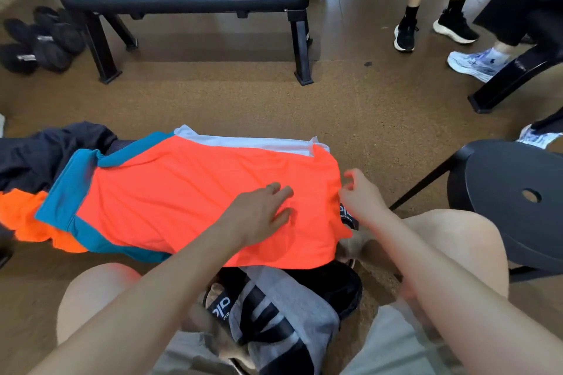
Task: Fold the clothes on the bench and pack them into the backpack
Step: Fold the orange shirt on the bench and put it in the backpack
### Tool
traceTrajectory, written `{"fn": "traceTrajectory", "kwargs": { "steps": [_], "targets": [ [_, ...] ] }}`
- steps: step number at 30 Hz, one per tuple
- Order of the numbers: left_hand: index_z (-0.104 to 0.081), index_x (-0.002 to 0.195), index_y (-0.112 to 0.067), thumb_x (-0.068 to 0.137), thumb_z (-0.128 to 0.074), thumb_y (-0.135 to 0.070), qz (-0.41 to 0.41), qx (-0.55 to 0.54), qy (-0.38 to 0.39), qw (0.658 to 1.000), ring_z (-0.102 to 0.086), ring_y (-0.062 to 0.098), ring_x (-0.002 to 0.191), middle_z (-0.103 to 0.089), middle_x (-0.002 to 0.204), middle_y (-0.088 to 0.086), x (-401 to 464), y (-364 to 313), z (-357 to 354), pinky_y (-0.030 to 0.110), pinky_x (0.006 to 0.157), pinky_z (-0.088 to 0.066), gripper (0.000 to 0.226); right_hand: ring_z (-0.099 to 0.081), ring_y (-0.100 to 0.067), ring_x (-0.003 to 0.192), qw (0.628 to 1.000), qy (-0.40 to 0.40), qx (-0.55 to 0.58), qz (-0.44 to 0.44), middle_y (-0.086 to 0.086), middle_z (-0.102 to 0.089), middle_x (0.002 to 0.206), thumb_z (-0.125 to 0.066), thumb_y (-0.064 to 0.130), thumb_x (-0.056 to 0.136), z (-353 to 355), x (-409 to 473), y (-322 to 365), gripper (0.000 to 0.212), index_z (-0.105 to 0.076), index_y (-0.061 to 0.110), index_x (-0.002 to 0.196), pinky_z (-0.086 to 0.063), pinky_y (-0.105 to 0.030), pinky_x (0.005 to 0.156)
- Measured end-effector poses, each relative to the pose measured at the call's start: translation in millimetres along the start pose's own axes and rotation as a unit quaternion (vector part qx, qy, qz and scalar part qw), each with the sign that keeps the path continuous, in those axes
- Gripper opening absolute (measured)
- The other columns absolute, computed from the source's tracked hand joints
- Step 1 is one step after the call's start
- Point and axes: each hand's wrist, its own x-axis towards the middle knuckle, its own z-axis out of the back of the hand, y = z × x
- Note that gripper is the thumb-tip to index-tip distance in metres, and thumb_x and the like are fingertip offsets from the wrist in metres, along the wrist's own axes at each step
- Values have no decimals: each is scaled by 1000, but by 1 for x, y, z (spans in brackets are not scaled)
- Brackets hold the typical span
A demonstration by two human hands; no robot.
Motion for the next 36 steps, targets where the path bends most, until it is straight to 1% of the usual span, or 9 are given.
{"fn": "traceTrajectory", "kwargs": {
  "steps": [4,11,17,20,24,27,30,32,36],
  "targets": [
    [-33,153,-22,101,-46,-45,55,11,9,998,-50,32,126,-42,147,12,43,11,5,44,97,-47,57,-56,-31,123,997,1,-2,78,-11,-61,133,-64,34,93,3,47,34,51,-51,12,137,-45,-38,98],
    [-5,161,-34,101,-35,-59,111,40,92,989,-10,28,154,-5,169,7,111,30,-9,49,123,-12,72,-56,-26,83,992,57,-76,81,-12,-66,89,-61,27,94,-1,114,54,17,-65,11,91,-35,-31,66],
    [-7,160,-36,93,-36,-73,135,94,64,984,-15,30,151,-5,169,7,123,51,-25,52,118,-24,81,-48,-21,53,961,19,260,-93,-12,-46,67,-45,0,86,23,146,47,15,-52,12,79,-53,-37,63],
    [2,160,-38,90,-34,-77,150,95,80,981,-8,30,153,5,169,7,119,53,-29,57,118,-21,88,-51,-23,67,979,83,177,-56,-11,-52,76,-51,14,80,13,144,51,5,-54,16,84,-46,-39,69],
    [11,157,-44,85,-35,-84,157,84,118,977,5,30,155,18,168,5,119,47,-26,64,118,-14,94,-48,-22,131,987,116,115,3,-7,-49,143,-64,36,94,-6,142,61,62,-42,14,148,-38,-28,97],
    [13,156,-47,81,-36,-87,164,76,131,975,9,29,155,20,167,3,118,47,-25,66,117,-13,98,-41,-25,142,988,126,88,6,-10,-40,156,-65,35,95,-15,150,54,70,-35,11,154,-36,-29,108],
    [9,156,-49,76,-38,-90,169,69,122,976,9,27,155,17,168,2,118,49,-24,67,117,-13,101,-61,-22,108,984,139,100,-40,-10,-63,121,-72,31,90,-15,154,46,45,-60,11,128,-50,-28,79],
    [8,156,-50,75,-40,-91,172,62,117,976,8,26,155,16,168,1,118,51,-24,67,117,-14,102,-57,-18,72,980,120,153,-54,-6,-62,87,-76,18,84,-9,155,42,19,-65,15,99,-40,-24,55],
    [4,156,-47,77,-40,-89,182,64,100,976,5,26,156,11,169,3,116,52,-27,65,118,-14,100,-54,-19,60,948,104,297,-53,-10,-58,70,-66,-4,78,11,159,47,22,-60,16,84,-42,-25,54]
  ]
}}
